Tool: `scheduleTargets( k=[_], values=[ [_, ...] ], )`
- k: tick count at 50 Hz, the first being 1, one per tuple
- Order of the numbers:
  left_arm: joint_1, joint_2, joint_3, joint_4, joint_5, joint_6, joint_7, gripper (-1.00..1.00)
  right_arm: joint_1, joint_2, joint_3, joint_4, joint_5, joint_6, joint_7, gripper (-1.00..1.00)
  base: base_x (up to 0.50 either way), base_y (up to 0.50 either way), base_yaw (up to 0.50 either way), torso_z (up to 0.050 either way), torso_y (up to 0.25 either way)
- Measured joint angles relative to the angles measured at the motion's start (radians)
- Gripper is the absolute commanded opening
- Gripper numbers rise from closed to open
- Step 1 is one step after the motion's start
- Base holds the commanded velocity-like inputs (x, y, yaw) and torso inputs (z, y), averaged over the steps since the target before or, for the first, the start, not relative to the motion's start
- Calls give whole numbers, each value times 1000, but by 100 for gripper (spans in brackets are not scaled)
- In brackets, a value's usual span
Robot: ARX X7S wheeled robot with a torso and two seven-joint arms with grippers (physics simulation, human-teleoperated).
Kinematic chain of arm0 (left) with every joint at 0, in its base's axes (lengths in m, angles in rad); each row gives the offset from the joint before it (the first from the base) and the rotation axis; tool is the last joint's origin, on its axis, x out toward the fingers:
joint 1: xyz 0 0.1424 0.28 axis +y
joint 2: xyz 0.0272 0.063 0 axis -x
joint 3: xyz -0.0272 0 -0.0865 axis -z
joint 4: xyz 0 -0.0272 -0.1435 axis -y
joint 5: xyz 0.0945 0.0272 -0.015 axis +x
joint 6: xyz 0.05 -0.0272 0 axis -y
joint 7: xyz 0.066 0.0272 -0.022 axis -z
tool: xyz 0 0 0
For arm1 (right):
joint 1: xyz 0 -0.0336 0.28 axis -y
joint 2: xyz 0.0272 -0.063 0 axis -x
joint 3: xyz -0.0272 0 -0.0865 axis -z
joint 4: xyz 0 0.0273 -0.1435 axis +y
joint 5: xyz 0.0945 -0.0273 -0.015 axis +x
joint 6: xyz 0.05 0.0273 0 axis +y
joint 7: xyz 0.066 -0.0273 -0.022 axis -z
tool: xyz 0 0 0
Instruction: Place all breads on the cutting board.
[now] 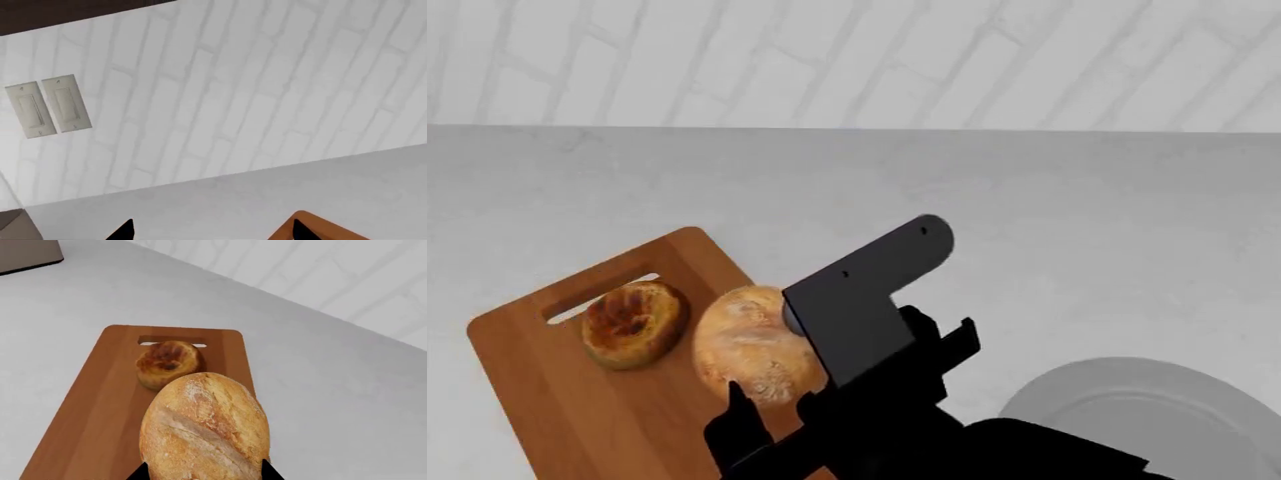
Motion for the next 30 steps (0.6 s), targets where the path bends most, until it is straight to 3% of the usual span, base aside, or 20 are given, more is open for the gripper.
scheduleTargets(
  k=[30],
  values=[
    [50,13,-35,2,28,-4,17,100,92,-41,-105,198,16,-20,-13,-100,0,0,0,0,0]
  ],
)
